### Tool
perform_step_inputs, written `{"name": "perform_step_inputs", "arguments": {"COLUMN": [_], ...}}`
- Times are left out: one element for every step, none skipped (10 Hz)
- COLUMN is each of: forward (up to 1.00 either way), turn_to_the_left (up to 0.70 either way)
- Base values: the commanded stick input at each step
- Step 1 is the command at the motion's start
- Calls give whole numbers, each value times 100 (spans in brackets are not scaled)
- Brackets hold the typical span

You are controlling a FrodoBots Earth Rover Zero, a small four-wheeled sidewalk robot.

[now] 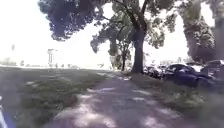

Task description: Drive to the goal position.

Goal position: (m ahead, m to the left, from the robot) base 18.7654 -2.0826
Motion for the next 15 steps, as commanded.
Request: {"name": "perform_step_inputs", "arguments": {"forward": [70,70,70,70,70,70,70,70,70,70,70,70,70,70,70], "turn_to_the_left": [0,0,0,0,0,0,0,0,0,0,0,0,0,0,0]}}
